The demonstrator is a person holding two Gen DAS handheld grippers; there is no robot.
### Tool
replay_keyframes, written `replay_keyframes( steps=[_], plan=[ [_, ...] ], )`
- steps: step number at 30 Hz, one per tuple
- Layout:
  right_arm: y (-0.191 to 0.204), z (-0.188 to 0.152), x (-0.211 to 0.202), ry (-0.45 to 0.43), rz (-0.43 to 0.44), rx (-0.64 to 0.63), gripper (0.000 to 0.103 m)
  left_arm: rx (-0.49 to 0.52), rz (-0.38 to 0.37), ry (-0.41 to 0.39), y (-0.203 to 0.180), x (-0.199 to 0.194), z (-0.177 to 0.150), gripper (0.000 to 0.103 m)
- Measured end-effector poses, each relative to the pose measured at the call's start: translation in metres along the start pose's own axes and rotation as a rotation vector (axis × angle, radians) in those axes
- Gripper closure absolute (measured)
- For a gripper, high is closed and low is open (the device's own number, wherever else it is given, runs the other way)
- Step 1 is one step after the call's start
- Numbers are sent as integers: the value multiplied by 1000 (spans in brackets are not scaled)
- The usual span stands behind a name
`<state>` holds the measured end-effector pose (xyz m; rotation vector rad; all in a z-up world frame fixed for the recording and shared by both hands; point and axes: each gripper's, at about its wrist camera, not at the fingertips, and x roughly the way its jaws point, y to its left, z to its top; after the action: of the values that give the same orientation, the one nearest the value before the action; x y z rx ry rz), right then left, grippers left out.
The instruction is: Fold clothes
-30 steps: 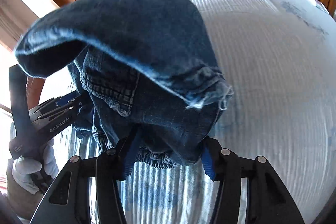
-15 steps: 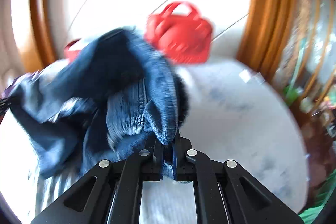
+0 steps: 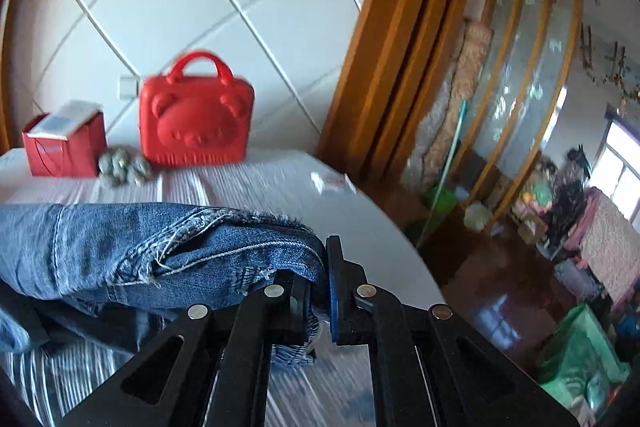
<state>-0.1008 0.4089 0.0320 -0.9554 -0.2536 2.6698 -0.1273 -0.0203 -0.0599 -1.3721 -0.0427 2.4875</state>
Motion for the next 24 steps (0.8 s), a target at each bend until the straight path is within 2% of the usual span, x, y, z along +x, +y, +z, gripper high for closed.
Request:
replay_keyframes(
  steps=[2,5,12,15,16,17,18,19,20,22,24],
  plan=[
    [-17,-32,30,106,-11,20,97,-6,4,35,-1,11,-15,52],
    [-38,-72,51,195,-6,50,97,-12,11,63,-5,18,-36,45],
    [-46,-94,51,213,89,80,90,-61,21,110,-16,38,-78,42],
    [-46,-102,50,225,132,83,74,-88,75,109,-24,61,-82,42],
    [-45,-105,50,228,132,78,64,-93,92,107,-27,68,-82,42],
    [-44,-108,50,229,129,66,58,-92,112,110,-31,74,-82,42],
    [-44,-111,49,228,123,51,57,-91,127,110,-35,78,-83,43],
    [-44,-113,50,228,125,41,55,-92,140,109,-36,80,-82,47],
    [-44,-116,51,229,131,35,49,-93,153,109,-38,82,-82,63],
    [-45,-119,55,228,149,25,44,-120,151,118,-36,83,-80,73],
    [-44,-121,63,225,166,26,44,-129,167,104,-35,76,-75,81]
  ],
)
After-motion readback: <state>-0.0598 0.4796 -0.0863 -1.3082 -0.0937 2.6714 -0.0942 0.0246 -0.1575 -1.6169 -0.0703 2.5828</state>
